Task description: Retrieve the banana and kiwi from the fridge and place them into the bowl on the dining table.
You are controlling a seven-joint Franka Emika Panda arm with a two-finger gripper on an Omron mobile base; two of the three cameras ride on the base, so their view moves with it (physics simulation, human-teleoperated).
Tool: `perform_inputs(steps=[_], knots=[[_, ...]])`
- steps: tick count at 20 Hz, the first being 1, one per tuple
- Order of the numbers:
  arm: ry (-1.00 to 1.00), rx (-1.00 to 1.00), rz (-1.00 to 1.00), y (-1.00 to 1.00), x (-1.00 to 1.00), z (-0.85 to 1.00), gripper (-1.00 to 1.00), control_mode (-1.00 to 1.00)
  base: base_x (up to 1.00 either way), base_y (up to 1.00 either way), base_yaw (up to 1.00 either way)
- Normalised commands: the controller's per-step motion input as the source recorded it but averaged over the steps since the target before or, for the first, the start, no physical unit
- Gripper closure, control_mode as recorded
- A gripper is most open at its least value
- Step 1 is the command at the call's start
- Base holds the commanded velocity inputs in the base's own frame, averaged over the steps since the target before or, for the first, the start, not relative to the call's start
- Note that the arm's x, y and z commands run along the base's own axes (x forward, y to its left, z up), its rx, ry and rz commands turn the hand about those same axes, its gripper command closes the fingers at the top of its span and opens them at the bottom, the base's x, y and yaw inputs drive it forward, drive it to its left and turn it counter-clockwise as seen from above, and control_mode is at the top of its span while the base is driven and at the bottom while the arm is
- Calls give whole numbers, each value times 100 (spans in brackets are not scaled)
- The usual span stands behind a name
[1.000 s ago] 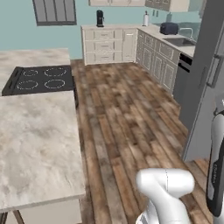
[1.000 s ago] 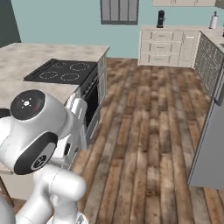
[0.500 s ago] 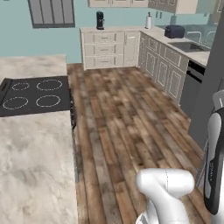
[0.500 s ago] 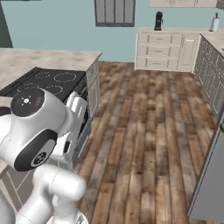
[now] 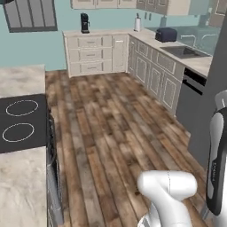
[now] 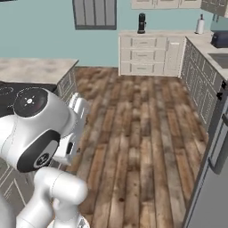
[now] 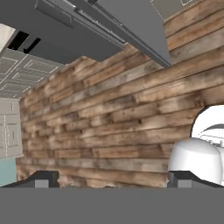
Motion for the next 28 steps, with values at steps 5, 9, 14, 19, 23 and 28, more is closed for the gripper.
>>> perform_inputs(steps=[5, 9, 14, 19, 23, 28], knots=[[0, 0, 0, 0, 0, 0, -100, 100, 58, -38, -30], [0, 0, 0, 0, 0, 0, -100, 100, 31, -36, -33], [0, 0, 0, 0, 0, 0, -100, 100, 34, -16, -39], [0, 0, 0, 0, 0, 0, -100, 100, 64, 15, -46], [0, 0, 0, 0, 0, 0, -100, 100, 99, 83, -49], [0, 0, 0, 0, 0, 0, -100, 100, 93, 95, -49]])
